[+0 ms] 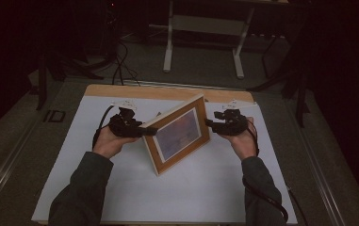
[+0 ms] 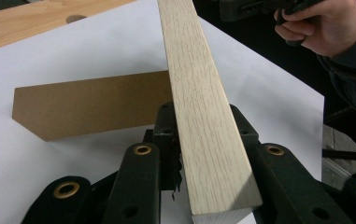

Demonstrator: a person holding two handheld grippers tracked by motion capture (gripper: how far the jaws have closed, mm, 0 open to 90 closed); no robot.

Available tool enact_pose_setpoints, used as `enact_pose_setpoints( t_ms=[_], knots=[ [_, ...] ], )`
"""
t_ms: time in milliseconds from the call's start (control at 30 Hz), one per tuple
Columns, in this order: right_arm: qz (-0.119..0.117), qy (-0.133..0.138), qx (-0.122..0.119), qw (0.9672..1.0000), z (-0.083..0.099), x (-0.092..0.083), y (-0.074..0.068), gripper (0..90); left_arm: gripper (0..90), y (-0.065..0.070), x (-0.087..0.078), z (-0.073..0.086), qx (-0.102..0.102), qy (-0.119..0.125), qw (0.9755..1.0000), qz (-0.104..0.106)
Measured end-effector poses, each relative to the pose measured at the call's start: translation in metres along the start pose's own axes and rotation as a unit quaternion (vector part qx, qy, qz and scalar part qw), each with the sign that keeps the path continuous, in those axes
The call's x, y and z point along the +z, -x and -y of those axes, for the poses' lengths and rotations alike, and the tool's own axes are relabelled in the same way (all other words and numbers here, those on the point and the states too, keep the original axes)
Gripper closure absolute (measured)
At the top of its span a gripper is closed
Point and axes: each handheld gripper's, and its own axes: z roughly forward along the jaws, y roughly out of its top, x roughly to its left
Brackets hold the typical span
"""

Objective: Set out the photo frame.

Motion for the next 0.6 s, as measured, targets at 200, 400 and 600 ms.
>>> enact_pose_setpoints(
  t_ms=[200, 400, 600],
  knots=[
    [0.008, -0.002, 0.003, 1.0, -0.0004, 0.0004, 0.0044, 44.6, 72.9, -0.0019, 0.0007, -0.0024, 0.006, -0.005, 0.9999, 0.008],
    [0.002, -0.003, 0.002, 1.0, -0.0014, 0.0028, 0.0053, 43.6, 73.6, -0.0046, 0.0043, -0.0024, 0.001, -0.002, 0.9996, 0.027],
    [-0.005, -0.004, -0.006, 1.0, -0.0023, 0.003, 0.0058, 39.3, 74.2, -0.0047, 0.0085, -0.0038, 0.008, -0.001, 0.9989, 0.047]
  ],
)
